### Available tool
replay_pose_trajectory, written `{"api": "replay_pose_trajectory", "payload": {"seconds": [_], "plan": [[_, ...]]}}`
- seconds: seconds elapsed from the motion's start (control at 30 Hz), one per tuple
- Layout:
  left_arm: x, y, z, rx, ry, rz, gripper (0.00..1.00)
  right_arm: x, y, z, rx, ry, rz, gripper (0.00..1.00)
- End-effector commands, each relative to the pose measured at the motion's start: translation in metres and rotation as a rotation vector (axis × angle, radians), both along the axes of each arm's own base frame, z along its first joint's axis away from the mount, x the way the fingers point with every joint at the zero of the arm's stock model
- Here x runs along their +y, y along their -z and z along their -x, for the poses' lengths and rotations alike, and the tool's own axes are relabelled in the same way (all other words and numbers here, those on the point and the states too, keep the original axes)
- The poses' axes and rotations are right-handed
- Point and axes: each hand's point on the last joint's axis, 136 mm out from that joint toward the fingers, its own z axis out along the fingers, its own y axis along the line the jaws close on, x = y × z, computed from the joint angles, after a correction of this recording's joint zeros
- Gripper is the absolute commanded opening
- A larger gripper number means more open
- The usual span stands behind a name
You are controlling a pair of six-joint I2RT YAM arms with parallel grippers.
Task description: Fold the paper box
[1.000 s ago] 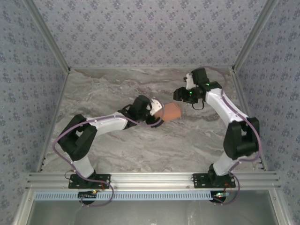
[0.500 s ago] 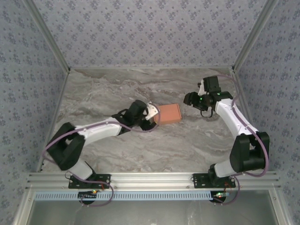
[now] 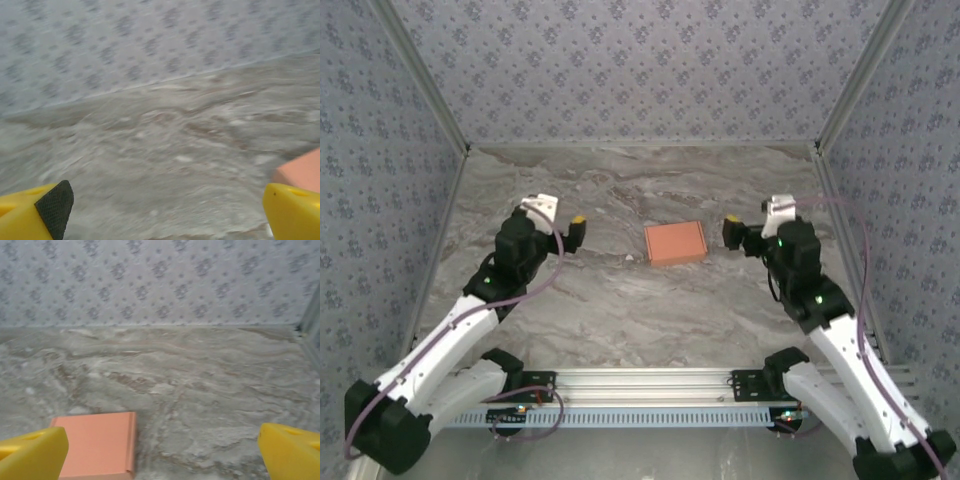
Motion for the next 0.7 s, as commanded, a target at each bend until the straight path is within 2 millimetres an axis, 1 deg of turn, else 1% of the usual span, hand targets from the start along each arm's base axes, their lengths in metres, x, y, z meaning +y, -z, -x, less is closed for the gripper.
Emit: {"api": "replay_pose_trajectory", "payload": {"seconds": [0.0, 0.07, 0.1, 0.13, 0.17, 0.23, 0.3, 0.33, 0.4, 0.43, 0.47, 0.5, 0.57, 0.6, 0.67], "plan": [[0.035, 0.035, 0.006, 0.043, -0.098, -0.076, 0.99, -0.029, 0.026, 0.002, -0.074, 0.131, 0.047, 1.00], [0.040, 0.057, 0.007, 0.041, -0.074, -0.109, 0.99, -0.026, 0.058, 0.001, -0.089, 0.088, 0.089, 1.00], [0.043, 0.068, 0.005, 0.032, -0.070, -0.112, 0.99, -0.029, 0.073, 0.000, -0.088, 0.103, 0.090, 1.00], [0.047, 0.074, 0.002, 0.020, -0.087, -0.094, 0.99, -0.034, 0.085, -0.001, -0.078, 0.134, 0.070, 1.00], [0.054, 0.085, -0.001, 0.028, -0.118, -0.075, 0.99, -0.040, 0.097, -0.003, -0.059, 0.149, 0.091, 1.00], [0.063, 0.103, -0.009, 0.063, -0.142, -0.071, 0.99, -0.038, 0.101, -0.007, -0.065, 0.105, 0.103, 1.00], [0.064, 0.122, -0.019, 0.106, -0.121, -0.099, 0.99, -0.048, 0.112, -0.014, -0.062, 0.119, 0.103, 1.00], [0.064, 0.127, -0.023, 0.108, -0.108, -0.095, 0.99, -0.054, 0.120, -0.017, -0.040, 0.135, 0.094, 1.00], [0.059, 0.131, -0.038, 0.119, -0.065, -0.087, 0.99, -0.066, 0.138, -0.023, 0.008, 0.156, 0.063, 1.00], [0.059, 0.130, -0.044, 0.105, -0.068, -0.075, 0.99, -0.069, 0.143, -0.027, 0.011, 0.157, 0.047, 1.00], [0.059, 0.130, -0.050, 0.094, -0.068, -0.069, 0.99, -0.067, 0.147, -0.030, 0.025, 0.129, 0.048, 1.00], [0.060, 0.130, -0.058, 0.090, -0.071, -0.070, 0.99, -0.067, 0.141, -0.036, -0.010, 0.128, 0.050, 1.00], [0.060, 0.132, -0.069, 0.102, -0.064, -0.084, 0.99, -0.070, 0.144, -0.046, -0.001, 0.136, 0.050, 1.00], [0.059, 0.137, -0.074, 0.119, -0.048, -0.098, 0.99, -0.071, 0.146, -0.053, 0.012, 0.134, 0.050, 1.00], [0.064, 0.139, -0.082, 0.127, -0.054, -0.089, 0.99, -0.077, 0.145, -0.064, 0.009, 0.153, 0.046, 1.00]]}}
